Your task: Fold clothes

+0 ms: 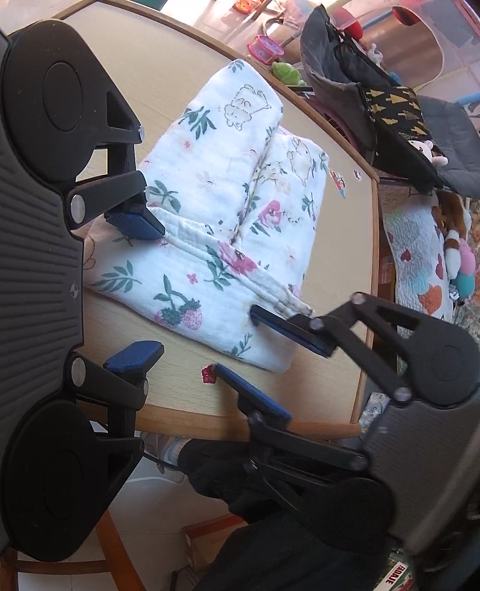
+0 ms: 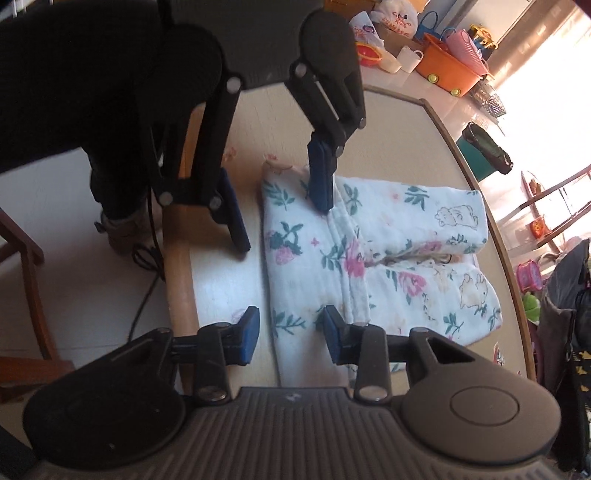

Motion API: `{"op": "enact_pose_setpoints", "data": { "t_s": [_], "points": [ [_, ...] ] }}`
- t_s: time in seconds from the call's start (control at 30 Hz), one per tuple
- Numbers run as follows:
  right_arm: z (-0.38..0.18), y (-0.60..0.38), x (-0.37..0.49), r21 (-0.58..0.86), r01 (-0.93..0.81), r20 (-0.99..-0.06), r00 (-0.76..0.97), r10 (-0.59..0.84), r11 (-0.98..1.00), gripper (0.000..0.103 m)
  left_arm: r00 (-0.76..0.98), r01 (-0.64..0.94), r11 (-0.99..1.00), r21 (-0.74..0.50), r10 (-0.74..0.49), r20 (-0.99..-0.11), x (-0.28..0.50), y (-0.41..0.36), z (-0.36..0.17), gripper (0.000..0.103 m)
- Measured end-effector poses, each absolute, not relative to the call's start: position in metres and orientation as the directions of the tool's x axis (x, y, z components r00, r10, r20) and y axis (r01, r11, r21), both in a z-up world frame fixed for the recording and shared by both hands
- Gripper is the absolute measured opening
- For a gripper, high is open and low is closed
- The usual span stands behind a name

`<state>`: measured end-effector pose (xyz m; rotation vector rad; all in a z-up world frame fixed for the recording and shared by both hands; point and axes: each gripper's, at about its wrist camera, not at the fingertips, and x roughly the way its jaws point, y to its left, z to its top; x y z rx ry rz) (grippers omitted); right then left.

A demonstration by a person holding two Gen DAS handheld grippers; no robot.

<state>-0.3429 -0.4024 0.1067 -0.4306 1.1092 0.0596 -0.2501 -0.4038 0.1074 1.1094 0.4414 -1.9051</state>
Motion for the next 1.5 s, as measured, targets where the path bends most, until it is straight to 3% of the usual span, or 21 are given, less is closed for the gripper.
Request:
{"op": "enact_pose_setpoints", "data": {
  "t_s": [0.37,0.63,0.9,1.1,1.27,1.5],
  "points": [
    [0.104,-0.416,-0.334,-0.324,-0.217,-0.874,0.441,-0.203,0.921,0.039,-0.260,0.848,-0.529,0.043,-0.484,-0.836,-0.244,-0.415,0.104,0.060],
    [0.099,-0.390,-0.334,-0.452,-0.298,-0.841,0.457,-0.290,0.841,0.040,-0.331,0.884,-0.457,-0.096,-0.467,-0.820,-0.231,-0.423,0.102,0.059],
    [0.099,-0.399,-0.320,-0.435,-0.291,-0.853,0.437,-0.286,0.852,0.039,-0.390,0.890,-0.410,-0.202,-0.453,-0.802,-0.219,-0.433,0.099,0.058],
    [0.102,-0.411,-0.309,-0.346,-0.250,-0.889,0.396,-0.231,0.904,0.014,-0.370,0.883,-0.446,-0.144,-0.474,-0.799,-0.229,-0.423,0.098,0.064],
    [0.114,-0.440,-0.309,-0.140,-0.095,-0.918,0.386,-0.093,0.986,0.009,-0.315,0.887,-0.458,-0.057,-0.512,-0.799,-0.238,-0.404,0.097,0.068],
    [0.136,-0.443,-0.318,0.042,-0.080,-0.913,0.401,0.070,0.996,0.009,-0.256,0.867,-0.489,0.100,-0.609,-0.751,-0.254,-0.361,0.113,0.068]
  ]
}}
